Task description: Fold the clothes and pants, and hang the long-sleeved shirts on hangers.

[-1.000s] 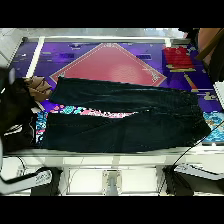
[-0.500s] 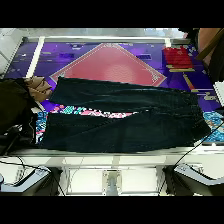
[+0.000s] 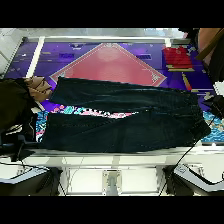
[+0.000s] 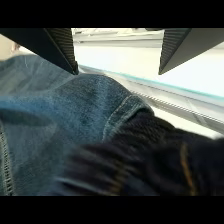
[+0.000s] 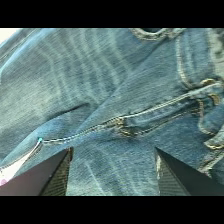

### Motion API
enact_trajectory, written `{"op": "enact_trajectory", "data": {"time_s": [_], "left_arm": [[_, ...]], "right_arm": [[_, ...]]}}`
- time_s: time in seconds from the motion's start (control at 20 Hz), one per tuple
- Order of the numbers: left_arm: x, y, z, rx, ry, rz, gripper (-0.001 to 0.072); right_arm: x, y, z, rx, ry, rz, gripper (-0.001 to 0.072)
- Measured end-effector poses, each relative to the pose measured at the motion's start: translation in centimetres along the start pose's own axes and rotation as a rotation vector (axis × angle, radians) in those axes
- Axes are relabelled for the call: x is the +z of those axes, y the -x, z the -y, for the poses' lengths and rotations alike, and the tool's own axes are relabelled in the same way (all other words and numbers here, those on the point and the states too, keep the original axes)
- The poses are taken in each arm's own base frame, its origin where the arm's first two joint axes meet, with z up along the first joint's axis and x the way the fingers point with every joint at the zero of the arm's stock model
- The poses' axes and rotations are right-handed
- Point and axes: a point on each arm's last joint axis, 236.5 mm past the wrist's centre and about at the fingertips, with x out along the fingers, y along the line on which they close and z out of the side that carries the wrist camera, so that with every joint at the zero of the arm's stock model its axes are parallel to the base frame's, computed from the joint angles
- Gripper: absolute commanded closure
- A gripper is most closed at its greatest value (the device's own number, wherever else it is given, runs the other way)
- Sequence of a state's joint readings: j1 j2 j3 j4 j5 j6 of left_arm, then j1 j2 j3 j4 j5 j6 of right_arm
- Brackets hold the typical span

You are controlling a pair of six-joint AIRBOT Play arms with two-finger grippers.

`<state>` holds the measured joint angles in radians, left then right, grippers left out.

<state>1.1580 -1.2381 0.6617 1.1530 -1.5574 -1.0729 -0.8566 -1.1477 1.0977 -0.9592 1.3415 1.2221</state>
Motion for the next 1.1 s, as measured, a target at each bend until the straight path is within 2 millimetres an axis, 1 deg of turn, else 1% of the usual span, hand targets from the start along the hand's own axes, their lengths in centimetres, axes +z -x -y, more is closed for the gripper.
{"op": "enact_trajectory", "data": {"time_s": [0.25, 0.4, 0.45, 0.55, 0.6, 0.65, 0.7, 0.85, 0.9, 0.95, 1.05, 1.1], "left_arm": [[-0.5, -2.2, -0.8, -0.006, 0.021, -0.031, 0.0161], [-0.1, -3.6, -0.8, 0.016, 0.007, -0.022, 0.0163], [0.1, -4.0, -0.4, 0.015, 0.0, -0.021, 0.0189], [0.5, -4.9, 0.2, 0.025, -0.013, -0.018, 0.0293], [0.8, -5.4, 0.5, 0.03, -0.012, -0.011, 0.0411], [1.2, -5.7, 0.6, 0.039, -0.014, -0.004, 0.0595], [1.6, -6.1, 0.6, 0.058, -0.02, 0.006, 0.0693], [1.9, -6.7, 1.0, 0.073, -0.03, 0.008, 0.0692], [2.1, -6.8, 1.3, 0.07, -0.031, 0.016, 0.0691], [2.3, -6.8, 1.5, 0.069, -0.033, 0.028, 0.0692], [3.3, -6.6, 2.1, 0.06, -0.035, 0.078, 0.0692], [3.6, -6.4, 2.3, 0.057, -0.036, 0.097, 0.0692]], "right_arm": [[0.0, 0.0, -0.7, 0.009, 0.002, 0.002, 0.0158], [0.0, 0.2, -0.9, 0.01, 0.006, 0.007, 0.0158], [0.1, 0.2, -1.0, 0.011, 0.004, 0.01, 0.0157], [0.1, 0.3, -1.1, 0.012, 0.005, 0.016, 0.0157], [0.2, 0.4, -1.2, 0.012, 0.007, 0.02, 0.0157], [0.2, 0.5, -1.3, 0.013, 0.007, 0.022, 0.0157], [0.2, 0.6, -1.3, 0.012, 0.009, 0.025, 0.0158], [0.3, 1.3, -1.4, 0.001, 0.019, 0.045, 0.0158], [0.3, 1.8, -1.2, -0.015, 0.025, 0.057, 0.0158], [0.2, 2.4, -0.6, -0.047, 0.031, 0.066, 0.0159], [-0.6, 4.1, 2.2, -0.156, 0.025, 0.07, 0.0158], [-1.6, 4.8, 3.9, -0.203, -0.003, 0.059, 0.0158]]}}
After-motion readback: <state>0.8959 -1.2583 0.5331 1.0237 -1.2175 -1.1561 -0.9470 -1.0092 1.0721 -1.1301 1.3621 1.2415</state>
